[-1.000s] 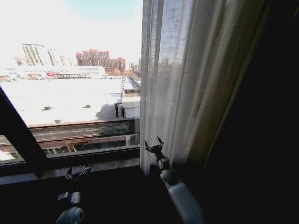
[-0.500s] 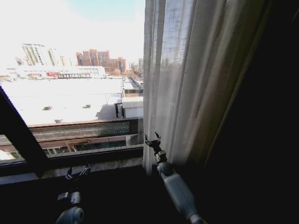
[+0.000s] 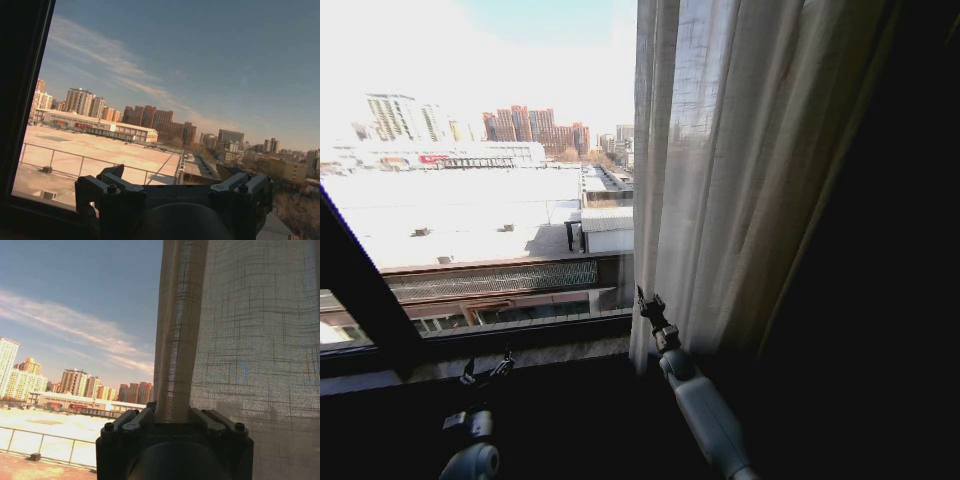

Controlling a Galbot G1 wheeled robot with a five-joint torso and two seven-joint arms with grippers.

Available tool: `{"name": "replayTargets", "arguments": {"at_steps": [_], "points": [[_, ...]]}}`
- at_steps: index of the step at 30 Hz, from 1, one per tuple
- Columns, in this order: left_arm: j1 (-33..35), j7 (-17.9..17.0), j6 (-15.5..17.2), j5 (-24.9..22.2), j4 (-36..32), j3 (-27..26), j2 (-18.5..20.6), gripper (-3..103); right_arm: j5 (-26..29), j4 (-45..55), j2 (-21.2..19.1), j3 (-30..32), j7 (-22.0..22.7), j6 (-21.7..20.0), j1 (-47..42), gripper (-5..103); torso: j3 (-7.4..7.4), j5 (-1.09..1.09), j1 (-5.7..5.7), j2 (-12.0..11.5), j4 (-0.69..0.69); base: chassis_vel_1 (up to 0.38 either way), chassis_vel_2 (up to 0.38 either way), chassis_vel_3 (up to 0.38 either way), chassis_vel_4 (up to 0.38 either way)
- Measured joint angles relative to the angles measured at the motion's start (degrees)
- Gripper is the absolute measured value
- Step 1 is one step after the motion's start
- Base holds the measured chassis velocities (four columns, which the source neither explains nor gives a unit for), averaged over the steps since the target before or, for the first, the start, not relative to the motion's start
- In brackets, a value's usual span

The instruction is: Open the curtains by pulling them apart, changing their state from closed to fully open.

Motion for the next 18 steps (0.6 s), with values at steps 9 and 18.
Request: {"name": "replayTargets", "arguments": {"at_steps": [9, 18], "points": [[0.0, 0.0, 0.0, 0.0, 0.0, 0.0, 0.0, 100, 1.3, -0.1, 0.1, 1.2, -5.5, 2.0, -0.7, 1, 0.00, 0.00, 0.00, 0.0, 0.00, 0.000, 0.000, 0.000, 0.000], [0.0, 0.0, 0.0, 0.0, 0.0, 0.0, 0.0, 100, 3.1, -0.4, -0.3, 1.4, -6.2, 1.4, 0.0, 0, 0.00, 0.00, 0.00, 0.0, 0.01, -0.019, -0.017, 0.017, 0.019]]}}
